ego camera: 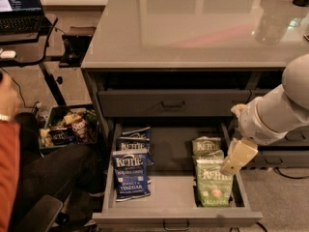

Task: Pick blue chip bag from middle drawer and place on counter

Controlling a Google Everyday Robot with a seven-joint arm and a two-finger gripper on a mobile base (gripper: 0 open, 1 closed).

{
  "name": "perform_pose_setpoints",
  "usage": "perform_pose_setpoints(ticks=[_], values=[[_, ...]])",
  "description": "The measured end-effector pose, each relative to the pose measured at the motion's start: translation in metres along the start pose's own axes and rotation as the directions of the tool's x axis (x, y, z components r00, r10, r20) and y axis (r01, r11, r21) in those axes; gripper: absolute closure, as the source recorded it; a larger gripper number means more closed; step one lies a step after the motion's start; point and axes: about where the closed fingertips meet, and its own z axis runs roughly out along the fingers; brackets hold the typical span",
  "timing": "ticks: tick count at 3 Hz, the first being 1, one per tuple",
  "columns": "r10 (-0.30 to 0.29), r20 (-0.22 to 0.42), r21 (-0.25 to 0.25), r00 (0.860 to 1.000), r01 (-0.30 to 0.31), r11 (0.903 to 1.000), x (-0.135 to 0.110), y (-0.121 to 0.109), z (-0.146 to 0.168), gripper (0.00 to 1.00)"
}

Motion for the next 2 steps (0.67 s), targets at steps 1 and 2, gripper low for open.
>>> perform_pose_setpoints(ticks=[1, 2], values=[[-0.014, 0.015, 0.003, 1.0, 0.014, 0.9999, -0.001, 0.004, -0.001, 0.0], [0.027, 0.082, -0.039, 0.996, -0.024, 0.999, -0.007, 0.024, 0.043, 0.0]])
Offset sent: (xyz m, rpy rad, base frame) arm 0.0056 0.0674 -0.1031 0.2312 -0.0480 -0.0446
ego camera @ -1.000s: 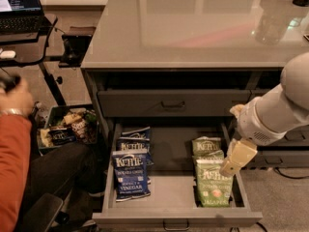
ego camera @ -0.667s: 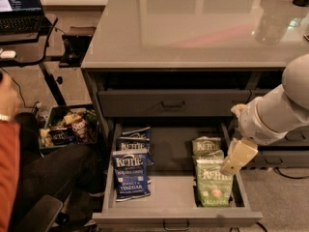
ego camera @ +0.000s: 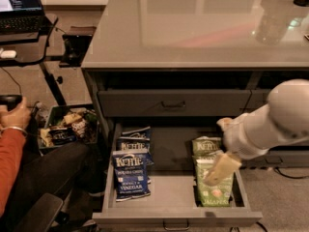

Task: Pick blue chip bag from middle drawer and place on counter

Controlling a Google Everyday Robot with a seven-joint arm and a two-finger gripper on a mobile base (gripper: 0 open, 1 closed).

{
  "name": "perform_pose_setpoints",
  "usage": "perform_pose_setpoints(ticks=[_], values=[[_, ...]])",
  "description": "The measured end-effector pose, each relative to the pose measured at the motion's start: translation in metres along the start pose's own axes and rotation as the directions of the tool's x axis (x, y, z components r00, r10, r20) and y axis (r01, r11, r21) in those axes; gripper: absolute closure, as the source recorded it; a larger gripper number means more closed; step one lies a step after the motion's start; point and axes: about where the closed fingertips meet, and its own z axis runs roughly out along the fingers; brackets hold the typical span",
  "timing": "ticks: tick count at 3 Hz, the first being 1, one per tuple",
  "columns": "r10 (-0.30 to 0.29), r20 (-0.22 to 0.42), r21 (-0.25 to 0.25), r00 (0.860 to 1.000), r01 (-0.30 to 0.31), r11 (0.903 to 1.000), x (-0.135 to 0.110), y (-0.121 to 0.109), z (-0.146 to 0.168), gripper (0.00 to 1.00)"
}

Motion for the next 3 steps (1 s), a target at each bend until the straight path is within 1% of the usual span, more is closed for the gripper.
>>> perform_pose_setpoints(ticks=[1, 2, 3], values=[[0.028, 0.088, -0.016, 0.996, -0.027, 0.9995, -0.01, 0.004, 0.068, 0.0], [0.022, 0.187, -0.017, 0.982, -0.02, 0.9997, -0.035, -0.002, 0.121, 0.0], [0.009, 0.259, -0.023, 0.966, -0.003, 0.9997, -0.046, -0.007, 0.176, 0.0]])
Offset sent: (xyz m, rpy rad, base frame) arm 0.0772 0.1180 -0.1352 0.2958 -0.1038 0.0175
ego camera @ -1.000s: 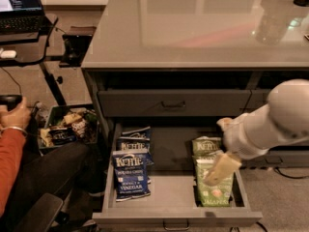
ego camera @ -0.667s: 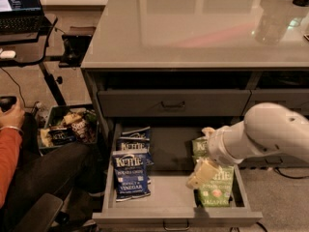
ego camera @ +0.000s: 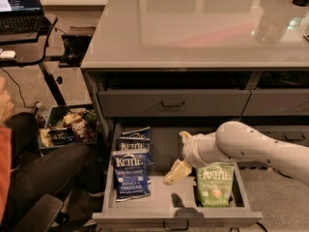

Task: Pick blue chip bag from middle drawer and place on counter

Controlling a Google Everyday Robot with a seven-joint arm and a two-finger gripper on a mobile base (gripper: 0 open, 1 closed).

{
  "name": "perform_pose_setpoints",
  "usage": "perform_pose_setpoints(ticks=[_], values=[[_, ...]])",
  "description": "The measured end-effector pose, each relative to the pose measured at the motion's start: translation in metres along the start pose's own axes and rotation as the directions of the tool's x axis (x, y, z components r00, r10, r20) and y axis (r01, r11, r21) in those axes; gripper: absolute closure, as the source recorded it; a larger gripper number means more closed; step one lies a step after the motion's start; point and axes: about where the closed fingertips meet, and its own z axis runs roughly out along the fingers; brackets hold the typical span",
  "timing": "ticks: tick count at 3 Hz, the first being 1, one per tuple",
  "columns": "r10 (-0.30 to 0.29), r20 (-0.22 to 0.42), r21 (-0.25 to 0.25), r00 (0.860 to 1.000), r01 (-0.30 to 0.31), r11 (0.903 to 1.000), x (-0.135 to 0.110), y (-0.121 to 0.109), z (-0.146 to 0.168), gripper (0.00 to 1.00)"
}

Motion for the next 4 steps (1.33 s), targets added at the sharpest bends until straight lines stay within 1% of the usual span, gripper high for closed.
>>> perform_pose_setpoints(ticks=[1, 2, 3, 4], values=[[0.0, 0.0, 0.0, 1.0, 0.0, 1.0, 0.0, 0.0, 0.0, 0.0], [-0.013, 0.005, 0.002, 1.0, 0.013, 0.9999, 0.001, 0.006, 0.023, 0.0], [-0.083, 0.04, -0.031, 0.996, 0.084, 0.996, 0.0, 0.01, 0.066, 0.0], [-0.152, 0.125, -0.074, 0.98, 0.162, 0.984, -0.001, 0.011, 0.1, 0.0]])
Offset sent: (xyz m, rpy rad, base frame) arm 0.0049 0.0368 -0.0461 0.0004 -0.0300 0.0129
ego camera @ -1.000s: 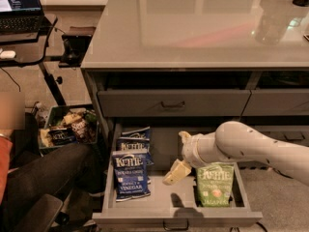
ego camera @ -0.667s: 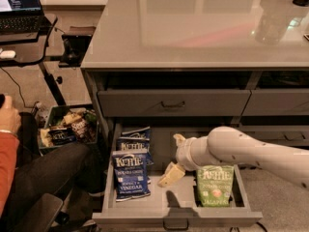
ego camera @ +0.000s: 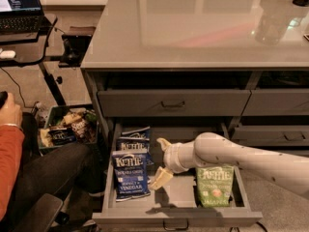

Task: Pick blue chip bag from middle drawer and place on counter

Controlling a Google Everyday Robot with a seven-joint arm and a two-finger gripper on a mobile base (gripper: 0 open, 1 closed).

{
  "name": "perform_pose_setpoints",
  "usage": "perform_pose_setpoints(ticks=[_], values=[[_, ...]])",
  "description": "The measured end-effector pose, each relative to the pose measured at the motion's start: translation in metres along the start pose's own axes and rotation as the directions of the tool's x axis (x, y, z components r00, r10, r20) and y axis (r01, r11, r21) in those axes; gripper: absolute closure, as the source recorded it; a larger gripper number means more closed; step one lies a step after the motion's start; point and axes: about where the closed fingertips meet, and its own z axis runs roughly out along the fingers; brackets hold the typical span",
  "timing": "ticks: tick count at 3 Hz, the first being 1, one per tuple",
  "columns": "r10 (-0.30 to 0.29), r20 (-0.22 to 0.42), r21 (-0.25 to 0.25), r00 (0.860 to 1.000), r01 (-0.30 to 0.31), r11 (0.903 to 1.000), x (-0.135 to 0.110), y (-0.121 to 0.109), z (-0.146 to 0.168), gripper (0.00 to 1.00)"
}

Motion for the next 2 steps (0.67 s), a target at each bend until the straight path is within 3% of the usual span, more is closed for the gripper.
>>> perform_pose_setpoints(ticks=[2], values=[[-0.096, 0.091, -0.067, 0.991, 0.102, 0.9925, 0.004, -0.013, 0.051, 0.0]])
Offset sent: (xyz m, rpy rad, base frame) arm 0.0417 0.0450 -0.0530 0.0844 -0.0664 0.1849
